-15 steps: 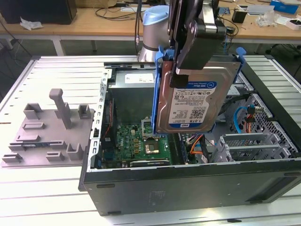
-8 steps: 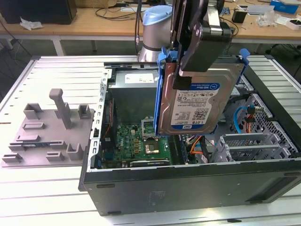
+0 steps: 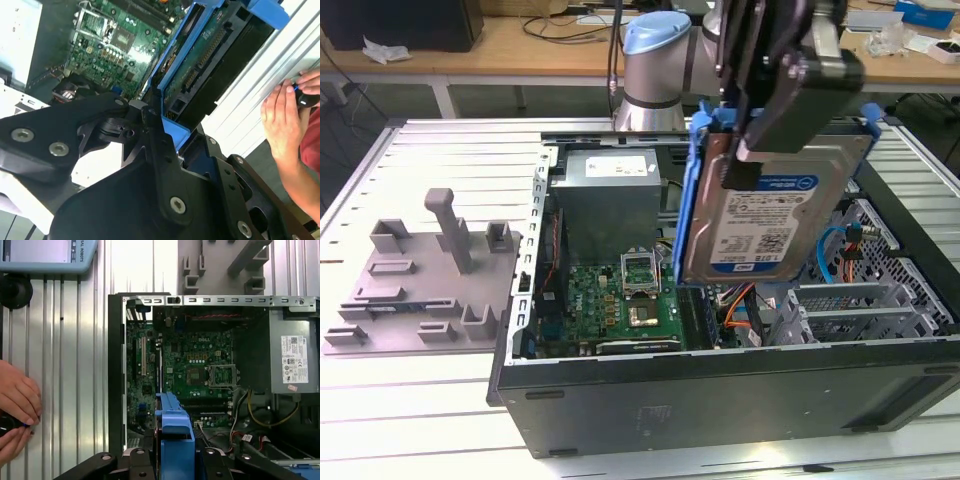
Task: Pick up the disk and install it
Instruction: 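Insert the disk into the insertion slot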
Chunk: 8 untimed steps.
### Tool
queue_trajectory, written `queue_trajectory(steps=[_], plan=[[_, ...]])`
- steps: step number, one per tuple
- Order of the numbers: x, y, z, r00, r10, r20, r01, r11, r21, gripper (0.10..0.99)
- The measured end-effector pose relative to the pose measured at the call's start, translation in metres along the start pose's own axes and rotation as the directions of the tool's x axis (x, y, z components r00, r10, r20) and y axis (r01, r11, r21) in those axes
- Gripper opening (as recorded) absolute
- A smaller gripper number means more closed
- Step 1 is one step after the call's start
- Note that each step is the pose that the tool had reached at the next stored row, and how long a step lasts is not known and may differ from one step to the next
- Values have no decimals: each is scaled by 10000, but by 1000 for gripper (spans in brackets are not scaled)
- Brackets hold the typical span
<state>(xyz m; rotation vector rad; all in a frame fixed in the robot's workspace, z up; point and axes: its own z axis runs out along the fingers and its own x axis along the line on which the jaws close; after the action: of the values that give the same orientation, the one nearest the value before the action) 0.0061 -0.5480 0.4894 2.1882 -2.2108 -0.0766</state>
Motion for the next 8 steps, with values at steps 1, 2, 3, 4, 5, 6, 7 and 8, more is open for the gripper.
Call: queue_trajectory(steps=[1,2,3,4,5,6,7,8], plan=[[-7,-98,1,10000,-1,3,1,10000,0,369],[-12,-137,0,10000,-2,0,2,10000,0,369],[-22,-177,1,10000,-1,0,1,10000,0,369],[-36,-209,3,10000,0,1,0,10000,1,369],[-56,-237,4,10000,0,0,0,10000,1,369],[-82,-274,8,10000,-1,-1,1,10000,2,369],[-99,-300,11,10000,-2,1,2,10000,3,369],[-112,-331,14,10000,-1,1,1,10000,3,369]])
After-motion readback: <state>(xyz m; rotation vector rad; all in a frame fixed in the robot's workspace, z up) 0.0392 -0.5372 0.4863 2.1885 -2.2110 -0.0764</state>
